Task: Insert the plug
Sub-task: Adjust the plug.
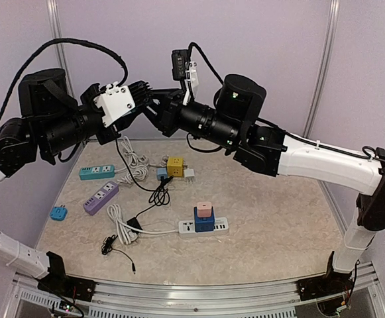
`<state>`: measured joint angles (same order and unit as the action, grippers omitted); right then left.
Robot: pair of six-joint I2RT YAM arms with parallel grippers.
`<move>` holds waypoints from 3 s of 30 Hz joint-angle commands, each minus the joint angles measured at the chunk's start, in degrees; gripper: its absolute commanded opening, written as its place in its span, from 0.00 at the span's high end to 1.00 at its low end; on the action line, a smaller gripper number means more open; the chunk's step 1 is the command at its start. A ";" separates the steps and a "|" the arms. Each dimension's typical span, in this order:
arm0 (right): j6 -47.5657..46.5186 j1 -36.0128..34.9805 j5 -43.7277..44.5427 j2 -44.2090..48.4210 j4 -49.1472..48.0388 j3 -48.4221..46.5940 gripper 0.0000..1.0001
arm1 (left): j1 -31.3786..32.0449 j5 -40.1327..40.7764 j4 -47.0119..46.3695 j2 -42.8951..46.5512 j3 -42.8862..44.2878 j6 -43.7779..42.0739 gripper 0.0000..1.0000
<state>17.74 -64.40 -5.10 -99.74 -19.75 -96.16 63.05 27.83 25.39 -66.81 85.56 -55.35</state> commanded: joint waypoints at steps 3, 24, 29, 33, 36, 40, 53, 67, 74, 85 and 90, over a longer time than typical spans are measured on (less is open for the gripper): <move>-5.73 2.09 -4.95 2.99 7.19 -0.66 1.00 | 0.27 -6.23 5.49 1.15 3.52 5.02 0.42; -34.56 -0.04 -21.04 8.91 43.34 -5.58 1.00 | -2.34 -31.21 26.31 -4.01 10.86 31.23 0.46; -34.30 -0.63 -21.00 9.26 41.96 -5.55 1.00 | -1.87 -31.55 26.79 -4.56 10.42 31.35 0.57; -34.09 -0.73 -21.11 10.21 41.04 -4.95 1.00 | -1.89 -32.55 28.27 -4.63 10.85 30.25 0.60; -33.98 -0.77 -20.88 10.39 40.56 -4.94 1.00 | -1.92 -33.65 28.85 -4.71 11.07 30.17 0.60; -33.97 -0.75 -21.00 10.34 40.57 -5.30 1.00 | -1.89 -34.12 29.34 -4.91 11.62 29.82 0.61; -33.97 -0.81 -20.32 9.31 42.06 -6.25 1.00 | -1.46 -35.21 29.52 -6.17 14.97 29.95 0.67; -32.54 -0.82 -19.16 9.58 41.59 -6.22 0.91 | -0.72 -37.77 29.20 -6.96 17.23 29.47 1.00; -23.98 -0.14 -16.52 15.50 21.49 3.66 0.00 | -1.81 -39.00 27.15 -6.75 19.96 29.36 1.00; -1.31 -0.74 -12.28 16.97 -24.82 22.39 0.24 | -8.48 -52.44 12.99 -3.94 18.61 41.39 1.00; 1.33 -0.95 -11.63 13.72 -27.78 20.27 0.32 | -8.82 -54.65 11.71 -3.86 17.32 42.92 1.00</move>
<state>14.06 -64.77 -18.00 -83.55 -39.31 -74.70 54.68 -23.22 40.66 -71.13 104.29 -15.31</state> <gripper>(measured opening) 0.699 0.204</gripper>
